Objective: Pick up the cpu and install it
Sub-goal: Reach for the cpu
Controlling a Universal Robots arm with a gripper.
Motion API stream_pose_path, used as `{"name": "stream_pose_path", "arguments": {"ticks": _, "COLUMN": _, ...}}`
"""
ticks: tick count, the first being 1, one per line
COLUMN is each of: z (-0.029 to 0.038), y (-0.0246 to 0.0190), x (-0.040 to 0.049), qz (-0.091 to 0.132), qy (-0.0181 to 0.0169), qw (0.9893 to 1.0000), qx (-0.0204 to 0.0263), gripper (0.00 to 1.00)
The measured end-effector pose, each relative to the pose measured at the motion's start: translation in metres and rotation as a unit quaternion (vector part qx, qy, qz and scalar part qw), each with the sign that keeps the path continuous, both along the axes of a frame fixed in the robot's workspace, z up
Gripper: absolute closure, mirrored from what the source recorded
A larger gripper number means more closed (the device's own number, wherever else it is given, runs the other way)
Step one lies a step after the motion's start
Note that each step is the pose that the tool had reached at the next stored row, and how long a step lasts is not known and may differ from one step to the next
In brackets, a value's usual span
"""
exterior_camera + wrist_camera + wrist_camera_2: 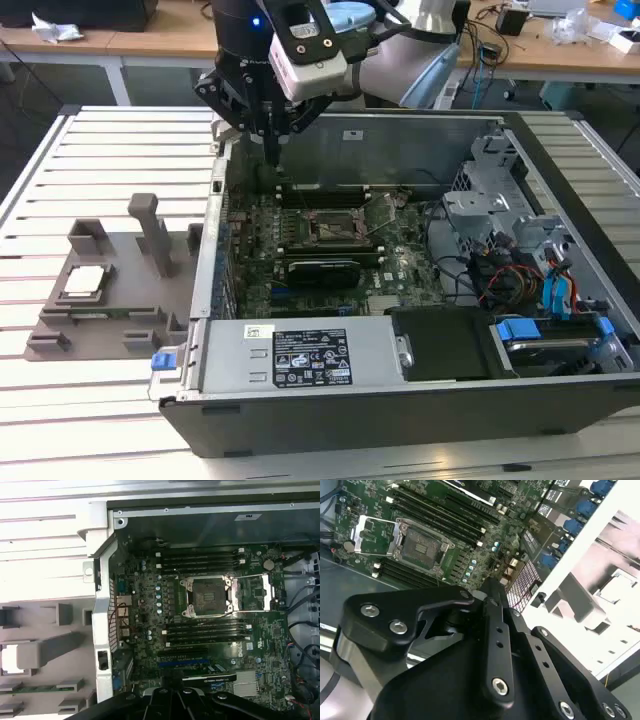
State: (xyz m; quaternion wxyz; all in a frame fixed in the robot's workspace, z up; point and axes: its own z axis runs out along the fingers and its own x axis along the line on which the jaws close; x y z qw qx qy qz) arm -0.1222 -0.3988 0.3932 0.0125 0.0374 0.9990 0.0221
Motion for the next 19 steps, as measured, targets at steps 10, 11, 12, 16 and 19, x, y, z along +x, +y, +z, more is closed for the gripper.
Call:
{"name": "stream_pose_path", "arguments": {"ticks": 10, "z": 0.0, "y": 0.0, "x": -0.0353, "qz": 0.0, "qy": 0.0, "qw": 1.0, "qx": 0.0, "gripper": 0.89}}
{"name": "stream_pose_path", "arguments": {"ticks": 11, "z": 0.0001, "y": 0.0, "x": -0.0377, "qz": 0.0, "qy": 0.0001, "qw": 1.0, "qx": -0.0001, "gripper": 0.89}}
{"name": "stream_pose_path", "arguments": {"ticks": 12, "z": 0.0, "y": 0.0, "x": -0.0399, "qz": 0.0, "qy": 0.0, "qw": 1.0, "qx": 0.0, "gripper": 0.89}}
{"name": "stream_pose_path", "arguments": {"ticks": 16, "z": 0.0, "y": 0.0, "x": -0.05, "qz": 0.0, "qy": 0.0, "qw": 1.0, "qx": 0.0, "gripper": 0.89}}
{"name": "stream_pose_path", "arguments": {"ticks": 19, "z": 0.0, "y": 0.0, "x": -0.0552, "qz": 0.0, "qy": 0.0, "qw": 1.0, "qx": 0.0, "gripper": 0.89}}
